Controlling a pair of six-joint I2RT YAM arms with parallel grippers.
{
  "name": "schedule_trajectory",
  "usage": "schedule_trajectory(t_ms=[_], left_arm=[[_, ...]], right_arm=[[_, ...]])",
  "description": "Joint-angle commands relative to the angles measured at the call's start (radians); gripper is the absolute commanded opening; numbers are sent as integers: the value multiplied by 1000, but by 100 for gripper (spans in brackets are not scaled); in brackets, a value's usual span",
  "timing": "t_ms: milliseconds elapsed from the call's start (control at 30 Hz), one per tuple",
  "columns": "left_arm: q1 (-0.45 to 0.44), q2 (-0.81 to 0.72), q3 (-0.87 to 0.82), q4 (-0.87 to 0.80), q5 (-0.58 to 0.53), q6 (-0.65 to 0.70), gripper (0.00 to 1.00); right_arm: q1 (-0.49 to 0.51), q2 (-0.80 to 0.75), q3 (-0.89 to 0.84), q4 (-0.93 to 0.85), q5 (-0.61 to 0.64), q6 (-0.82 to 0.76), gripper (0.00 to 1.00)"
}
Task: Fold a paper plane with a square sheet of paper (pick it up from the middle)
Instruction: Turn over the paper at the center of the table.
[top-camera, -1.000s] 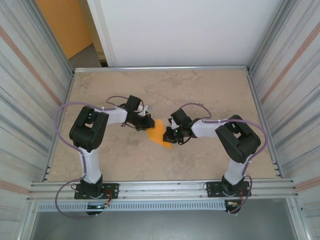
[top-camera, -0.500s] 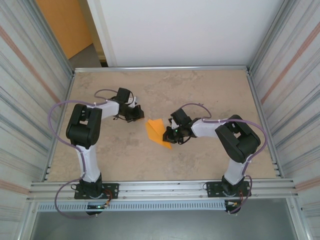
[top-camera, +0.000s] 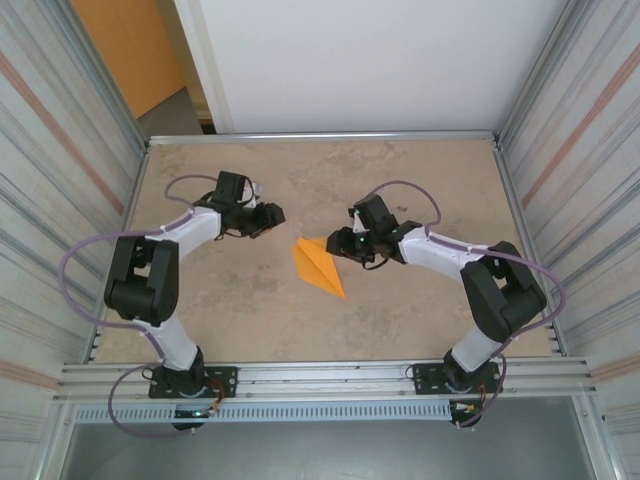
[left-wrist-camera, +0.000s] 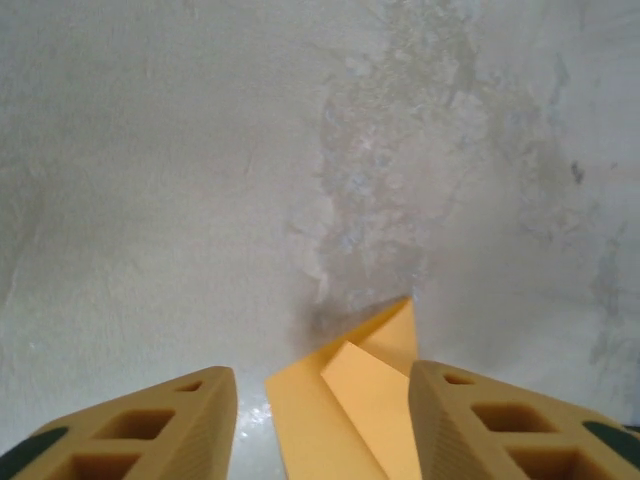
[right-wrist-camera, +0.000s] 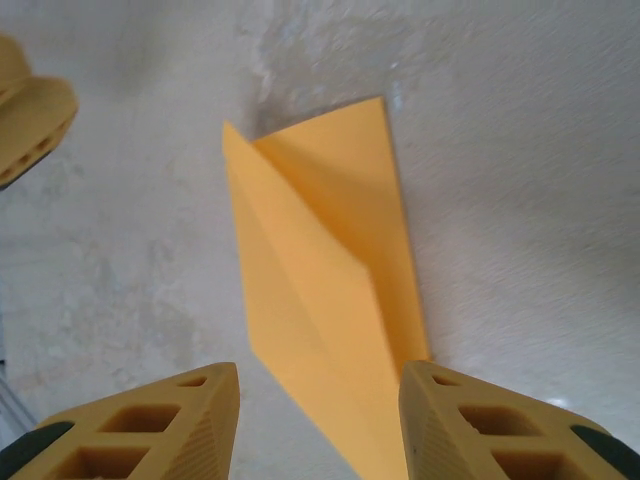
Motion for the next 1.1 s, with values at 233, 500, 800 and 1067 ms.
schedule_trajectory(t_ms=[233, 500, 800, 1067], left_arm=[[6, -55, -181, 210, 130, -129, 82], [7, -63, -197, 260, 157, -133, 90], [7, -74, -183, 289, 216, -128, 89], [5, -115, -188, 457, 370, -189, 86]], right_arm=[[-18, 141, 46, -13, -81, -204, 41], [-21, 211, 80, 42, -173, -218, 27], [-29, 162, 69, 92, -189, -193, 2], [-76, -13, 19, 188, -221, -131, 1]])
